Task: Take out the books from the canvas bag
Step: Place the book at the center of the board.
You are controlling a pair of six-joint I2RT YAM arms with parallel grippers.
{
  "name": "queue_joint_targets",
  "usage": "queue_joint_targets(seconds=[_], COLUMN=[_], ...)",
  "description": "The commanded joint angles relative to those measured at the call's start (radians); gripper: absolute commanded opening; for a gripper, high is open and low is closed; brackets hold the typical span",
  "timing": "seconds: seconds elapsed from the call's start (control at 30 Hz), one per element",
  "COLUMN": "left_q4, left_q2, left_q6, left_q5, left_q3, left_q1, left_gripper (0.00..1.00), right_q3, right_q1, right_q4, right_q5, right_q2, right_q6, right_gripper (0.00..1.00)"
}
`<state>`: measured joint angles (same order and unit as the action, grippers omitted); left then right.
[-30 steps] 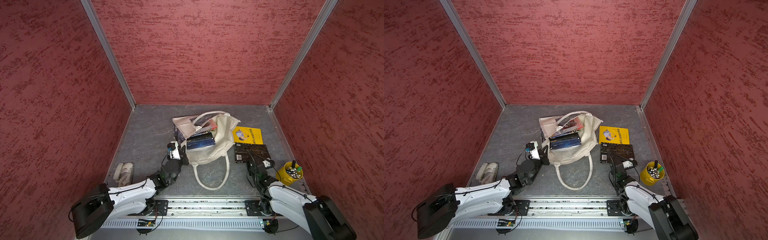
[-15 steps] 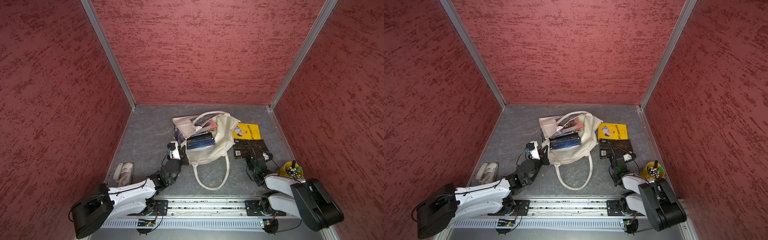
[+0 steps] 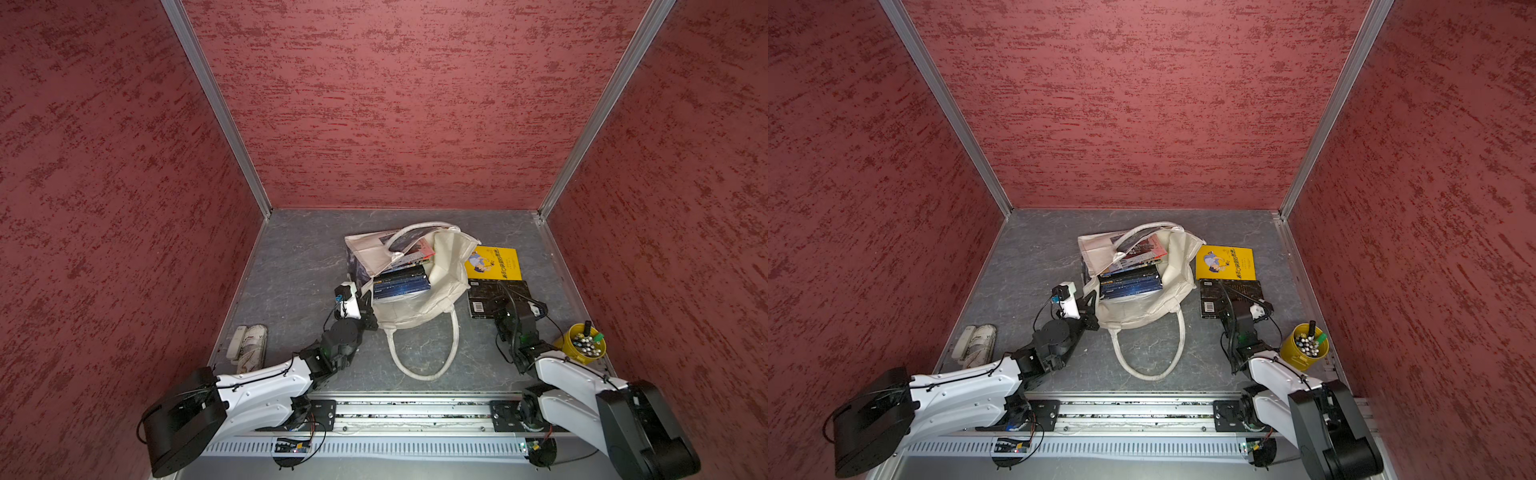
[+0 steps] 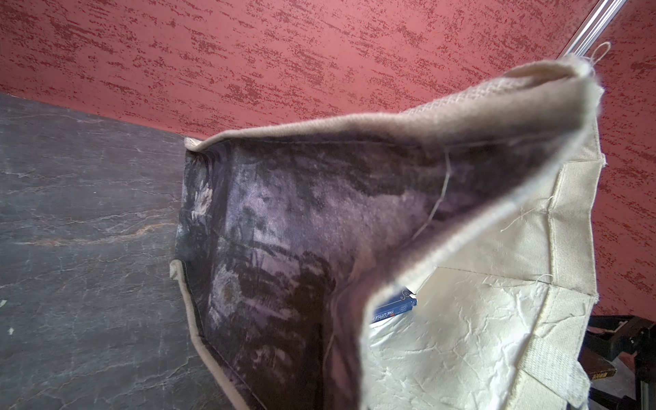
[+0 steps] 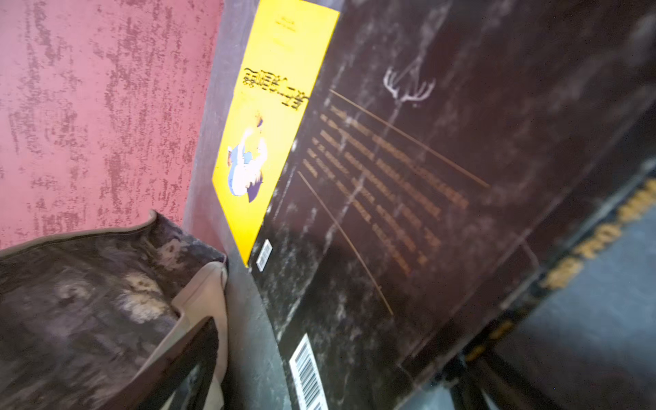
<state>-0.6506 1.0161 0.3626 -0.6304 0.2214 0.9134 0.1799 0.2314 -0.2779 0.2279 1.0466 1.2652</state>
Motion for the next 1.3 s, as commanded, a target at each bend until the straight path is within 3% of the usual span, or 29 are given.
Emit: queue_joint_targets(seconds=[0.0,0.23,0.57,0.8,1.1,1.27], left_q4=[0.016,0.014,0.024,0.019,-0.001,-0.004], left_q2=[-0.002,0.002,-0.006,-0.006,0.014,0.009], left_q6=[-0.004,-0.003,-0.005,-0.004,-0.011,-0.018], left_q5=[-0.012,-0.007,-0.006,-0.005,0.019,0.013], left_q3=[0.021,0.022,0.024,0.025,0.023,0.02], left_q1=[-0.008,-0.007,-0.008,-0.007,-0.008,-0.007], left_gripper=[0.0,0.0,0.0,0.0,0.0,0.0], right_q3=[0.061,0.101,0.164,0.167,0.291,0.346], right_q1=[-0.006,-0.006,-0.007,0.016,0.303,0.482], right_q4=[0.162,0.323,0.462,0.371,0.231,0.177], right_q5=[0.004,-0.025,-0.077,-0.175,-0.061,0.088], right_q2=[-0.062,-0.2,-0.277,-0.377,-0.268,-0.194], right_q6=[-0.011,0.018,-0.017,-0.059,-0.133,-0.157], right_gripper=[0.99,0.99,0.99,0.93,0.88,0.86])
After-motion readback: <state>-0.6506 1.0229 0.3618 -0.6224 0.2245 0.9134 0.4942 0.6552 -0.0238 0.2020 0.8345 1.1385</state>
